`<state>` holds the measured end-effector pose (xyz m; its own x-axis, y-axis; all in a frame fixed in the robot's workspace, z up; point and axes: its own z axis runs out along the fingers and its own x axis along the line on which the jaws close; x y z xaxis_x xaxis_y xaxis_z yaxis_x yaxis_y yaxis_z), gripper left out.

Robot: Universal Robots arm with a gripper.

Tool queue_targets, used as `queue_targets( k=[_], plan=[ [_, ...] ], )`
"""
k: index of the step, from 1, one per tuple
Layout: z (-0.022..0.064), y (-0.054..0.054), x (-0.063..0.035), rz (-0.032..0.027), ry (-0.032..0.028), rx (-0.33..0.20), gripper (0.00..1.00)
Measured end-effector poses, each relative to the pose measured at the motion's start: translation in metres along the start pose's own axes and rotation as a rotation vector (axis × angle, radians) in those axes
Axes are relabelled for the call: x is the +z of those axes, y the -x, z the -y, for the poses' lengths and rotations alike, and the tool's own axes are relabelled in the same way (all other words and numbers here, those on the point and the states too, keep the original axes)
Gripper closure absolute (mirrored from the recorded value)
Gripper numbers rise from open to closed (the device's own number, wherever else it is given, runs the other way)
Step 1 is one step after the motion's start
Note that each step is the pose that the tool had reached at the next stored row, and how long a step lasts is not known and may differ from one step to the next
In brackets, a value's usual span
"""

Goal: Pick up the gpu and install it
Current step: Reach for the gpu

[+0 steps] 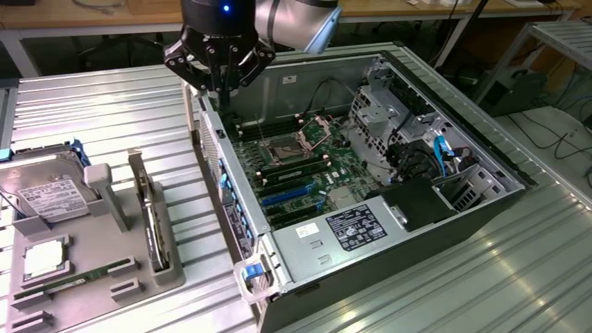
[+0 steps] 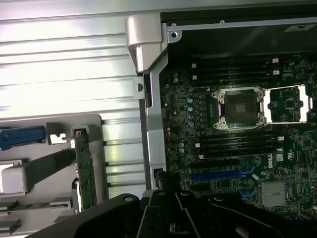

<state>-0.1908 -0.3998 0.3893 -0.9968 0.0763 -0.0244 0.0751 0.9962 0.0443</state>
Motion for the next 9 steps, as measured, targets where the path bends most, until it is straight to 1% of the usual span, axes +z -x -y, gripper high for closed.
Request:
queue_targets(
  k=[3, 9],
  plan=[
    [0.0008, -0.005, 0.0003, 0.0001, 0.0001, 0.0, 0.89],
    [0.0019, -0.013, 0.0008, -0.0001, 0.0, 0.0, 0.89]
  ],
)
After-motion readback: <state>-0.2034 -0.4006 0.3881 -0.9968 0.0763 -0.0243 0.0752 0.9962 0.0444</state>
